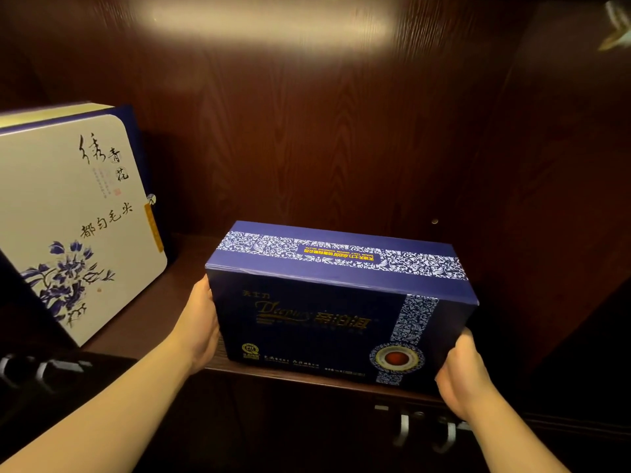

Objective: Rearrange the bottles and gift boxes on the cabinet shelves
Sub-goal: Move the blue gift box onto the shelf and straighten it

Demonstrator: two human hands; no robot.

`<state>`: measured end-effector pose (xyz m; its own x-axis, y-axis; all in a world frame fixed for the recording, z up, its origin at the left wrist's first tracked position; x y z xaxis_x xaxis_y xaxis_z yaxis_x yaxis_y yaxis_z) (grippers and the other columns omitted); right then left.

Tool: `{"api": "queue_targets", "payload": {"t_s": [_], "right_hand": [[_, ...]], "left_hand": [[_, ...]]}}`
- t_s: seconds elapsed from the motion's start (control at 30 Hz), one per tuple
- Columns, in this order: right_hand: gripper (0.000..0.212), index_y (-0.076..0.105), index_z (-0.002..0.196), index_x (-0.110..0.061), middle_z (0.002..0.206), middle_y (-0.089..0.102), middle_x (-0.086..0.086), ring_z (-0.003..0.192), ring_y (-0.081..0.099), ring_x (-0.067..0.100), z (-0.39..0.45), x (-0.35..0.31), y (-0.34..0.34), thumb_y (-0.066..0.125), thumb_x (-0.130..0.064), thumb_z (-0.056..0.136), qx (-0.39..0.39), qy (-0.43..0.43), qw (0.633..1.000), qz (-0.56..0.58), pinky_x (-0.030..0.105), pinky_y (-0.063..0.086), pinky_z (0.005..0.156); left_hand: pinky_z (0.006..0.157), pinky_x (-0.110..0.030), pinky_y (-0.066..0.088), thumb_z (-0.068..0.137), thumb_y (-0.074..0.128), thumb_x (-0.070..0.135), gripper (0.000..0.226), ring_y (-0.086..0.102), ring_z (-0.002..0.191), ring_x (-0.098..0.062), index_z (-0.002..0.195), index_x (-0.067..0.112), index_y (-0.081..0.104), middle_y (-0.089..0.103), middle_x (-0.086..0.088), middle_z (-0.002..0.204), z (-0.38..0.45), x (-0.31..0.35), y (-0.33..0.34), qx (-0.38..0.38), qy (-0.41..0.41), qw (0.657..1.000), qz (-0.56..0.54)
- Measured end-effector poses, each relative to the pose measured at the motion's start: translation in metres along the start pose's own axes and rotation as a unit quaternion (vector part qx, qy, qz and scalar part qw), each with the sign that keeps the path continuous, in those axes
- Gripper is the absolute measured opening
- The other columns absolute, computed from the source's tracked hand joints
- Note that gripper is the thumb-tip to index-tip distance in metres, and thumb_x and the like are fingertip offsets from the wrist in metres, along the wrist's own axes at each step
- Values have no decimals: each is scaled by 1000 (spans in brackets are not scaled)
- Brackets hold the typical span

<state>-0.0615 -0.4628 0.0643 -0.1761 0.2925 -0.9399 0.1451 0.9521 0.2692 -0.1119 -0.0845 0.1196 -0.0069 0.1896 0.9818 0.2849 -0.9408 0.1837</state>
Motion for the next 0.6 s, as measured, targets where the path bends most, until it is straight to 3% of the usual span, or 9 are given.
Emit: {"api": "queue_targets", "payload": {"t_s": [0.17, 0.23, 0.3, 0.37, 0.43, 0.47, 0.5, 0.57, 0.6], "right_hand": [[41, 59, 139, -22, 131, 70, 11, 124, 63, 32, -4, -15, 3, 31, -31, 110, -20, -13, 1000, -1, 51, 49, 101], [42, 57, 141, -27, 133, 69, 9, 123, 63, 28, -3, -33, 1, 33, -40, 109, -18, -23, 999, 17, 48, 50, 99], [48, 54, 145, -31, 140, 65, 4, 127, 60, 23, 0, -59, 1, 33, -52, 106, -24, -43, 998, 28, 44, 48, 99], [48, 47, 149, -33, 150, 55, -4, 133, 54, 17, 2, -88, 5, 38, -51, 105, -21, -91, 996, -3, 41, 45, 103], [46, 42, 151, -35, 155, 45, -11, 140, 45, 12, 1, -117, 13, 46, -41, 106, -22, -168, 980, -100, 39, 37, 114], [51, 38, 152, -38, 155, 40, -16, 144, 39, 10, -2, -129, 18, 51, -41, 103, -36, -209, 962, -170, 39, 32, 118], [60, 33, 152, -44, 155, 35, -18, 145, 33, 8, -5, -139, 24, 58, -48, 97, -58, -238, 939, -242, 39, 28, 119], [88, 26, 146, -64, 159, 30, -17, 149, 25, 7, -10, -153, 35, 74, -68, 72, -107, -245, 880, -392, 40, 23, 121], [97, 22, 143, -71, 163, 27, -13, 152, 21, 8, -11, -157, 40, 77, -74, 63, -130, -234, 846, -462, 41, 22, 122]], "left_hand": [[87, -43, 49, 98, 32, 56, 47, 69, 112, -17, 117, 41, 72, 74, 2, 123, 3, 3, -3, 1, 3, 1000, -11], [91, -44, 49, 103, 30, 55, 47, 70, 111, -17, 118, 40, 72, 73, 1, 124, 9, 9, -6, 8, 16, 999, -46], [101, -44, 45, 103, 30, 57, 49, 68, 113, -14, 133, 38, 63, 71, 4, 128, 19, 22, -9, 7, 32, 997, -74], [112, -44, 37, 98, 36, 60, 54, 59, 123, -6, 145, 37, 49, 61, 11, 139, 29, 47, -12, 17, 77, 997, -20], [119, -44, 27, 89, 43, 62, 57, 43, 134, 0, 143, 43, 48, 49, 13, 150, 36, 77, -12, 16, 146, 982, 117], [121, -44, 24, 85, 46, 64, 58, 37, 140, -1, 141, 47, 47, 44, 12, 154, 36, 93, -9, 1, 196, 956, 220], [121, -44, 22, 83, 50, 69, 61, 31, 145, -6, 141, 51, 42, 40, 10, 157, 35, 106, -3, -28, 244, 909, 337], [122, -48, 18, 74, 52, 86, 83, 16, 153, -16, 147, 54, 28, 28, 9, 164, 35, 118, 13, -109, 287, 785, 538], [122, -51, 16, 67, 50, 93, 96, 9, 154, -18, 149, 54, 19, 22, 10, 166, 37, 119, 19, -147, 271, 736, 603]]}}
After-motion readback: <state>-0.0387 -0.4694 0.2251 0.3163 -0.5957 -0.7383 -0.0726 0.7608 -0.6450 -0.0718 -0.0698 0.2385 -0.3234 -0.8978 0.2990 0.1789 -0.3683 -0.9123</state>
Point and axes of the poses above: each hand's wrist, its own z-axis towards the middle knuckle, its own y-axis out of the palm, x = y × z, the point moved 5 cm from there along z, towards the middle knuckle
